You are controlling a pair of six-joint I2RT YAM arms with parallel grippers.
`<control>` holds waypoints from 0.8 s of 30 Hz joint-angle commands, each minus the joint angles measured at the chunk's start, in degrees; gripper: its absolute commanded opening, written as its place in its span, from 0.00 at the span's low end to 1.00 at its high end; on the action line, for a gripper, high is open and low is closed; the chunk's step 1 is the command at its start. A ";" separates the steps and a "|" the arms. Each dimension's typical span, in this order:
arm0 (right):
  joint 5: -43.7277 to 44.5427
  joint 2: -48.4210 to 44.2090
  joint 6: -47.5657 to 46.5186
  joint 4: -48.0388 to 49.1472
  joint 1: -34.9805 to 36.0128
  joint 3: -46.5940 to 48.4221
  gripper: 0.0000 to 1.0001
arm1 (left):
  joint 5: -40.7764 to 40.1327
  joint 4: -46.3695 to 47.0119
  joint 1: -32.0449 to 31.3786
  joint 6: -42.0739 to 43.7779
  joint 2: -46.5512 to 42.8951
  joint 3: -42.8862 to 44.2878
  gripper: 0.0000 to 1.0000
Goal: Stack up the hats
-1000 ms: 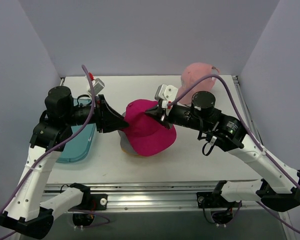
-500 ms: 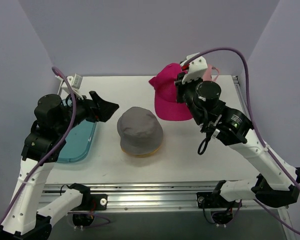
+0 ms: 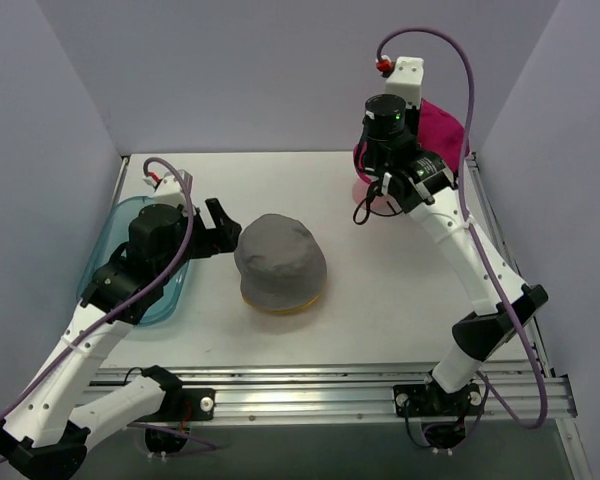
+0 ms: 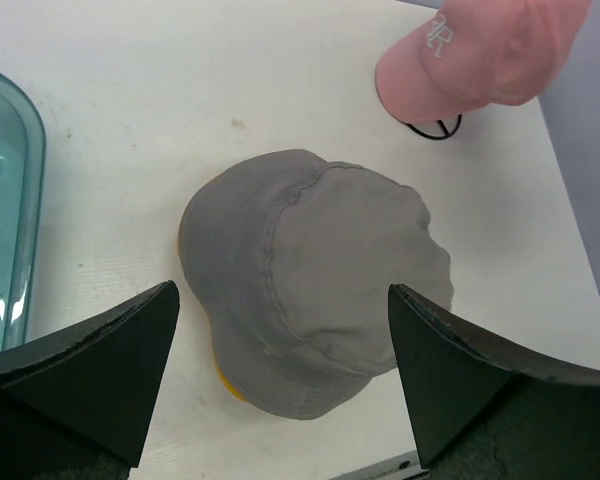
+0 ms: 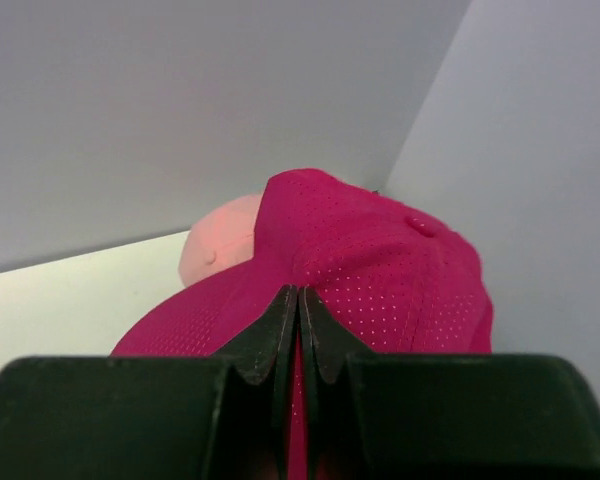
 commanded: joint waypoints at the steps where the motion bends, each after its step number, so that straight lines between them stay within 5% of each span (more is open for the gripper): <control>1: 6.79 2.62 -4.68 6.21 -1.34 3.52 0.00 | -4.83 5.41 -0.53 -0.36 -4.39 -5.13 0.94; 14: -3.39 14.84 -15.04 17.92 -11.89 12.47 0.00 | 6.69 17.48 -1.06 -3.00 -8.97 -19.11 0.94; 24: -4.62 25.03 -21.04 20.91 -12.42 17.59 0.00 | 3.89 24.60 -1.32 -2.65 -11.87 -25.54 0.94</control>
